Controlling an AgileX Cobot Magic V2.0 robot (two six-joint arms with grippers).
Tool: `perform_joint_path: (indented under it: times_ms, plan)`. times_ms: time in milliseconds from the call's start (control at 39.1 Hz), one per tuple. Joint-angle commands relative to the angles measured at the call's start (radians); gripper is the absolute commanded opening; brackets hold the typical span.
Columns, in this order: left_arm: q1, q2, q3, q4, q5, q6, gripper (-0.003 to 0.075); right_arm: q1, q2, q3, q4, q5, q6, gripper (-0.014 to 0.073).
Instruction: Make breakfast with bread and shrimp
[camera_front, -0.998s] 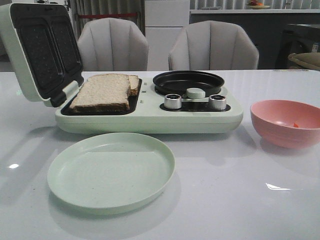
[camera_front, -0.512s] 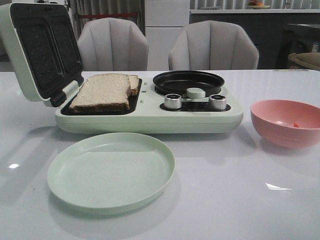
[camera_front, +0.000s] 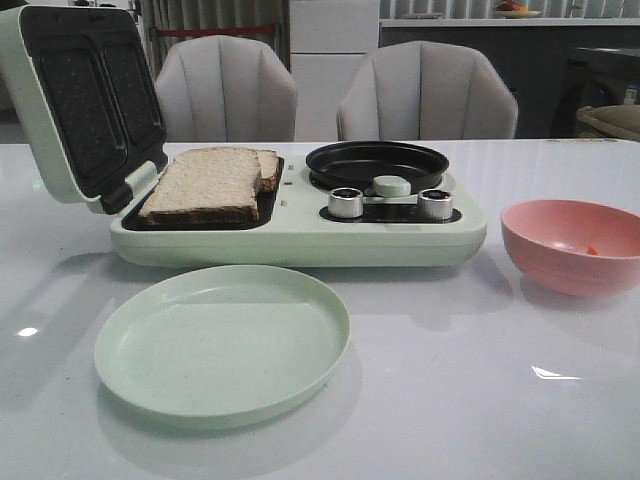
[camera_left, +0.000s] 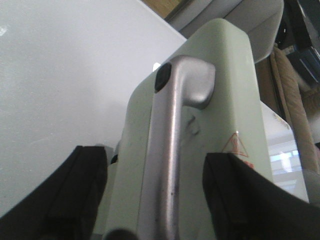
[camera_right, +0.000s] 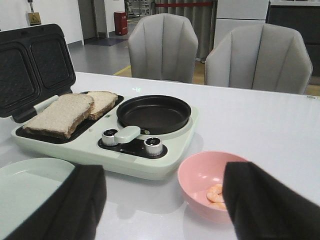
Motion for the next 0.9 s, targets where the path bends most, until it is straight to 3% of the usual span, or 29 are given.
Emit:
perform_joint_path:
  times_ms: [0, 102, 307, 563, 870]
  plan:
    - [0.001, -0.03, -0.035, -0.125, 0.045, 0.064, 0.0456, -0.005, 0.008, -0.028, -0.002, -0.086, -0.003, 0.0586]
    - [0.001, -0.015, -0.035, -0.165, 0.088, 0.082, 0.0386, -0.005, 0.008, -0.028, -0.002, -0.086, -0.003, 0.0586]
    - [0.0, 0.021, -0.035, -0.218, 0.16, 0.082, 0.0105, -0.005, 0.008, -0.028, -0.002, -0.086, -0.003, 0.0586]
    - [-0.035, 0.023, -0.035, -0.254, 0.181, 0.137, 0.0117, -0.005, 0.008, -0.028, -0.002, -0.086, -0.003, 0.0586]
    - [-0.161, 0.023, -0.035, -0.252, 0.117, 0.214, 0.0117, -0.005, 0.008, -0.028, -0.002, -0.086, -0.003, 0.0586]
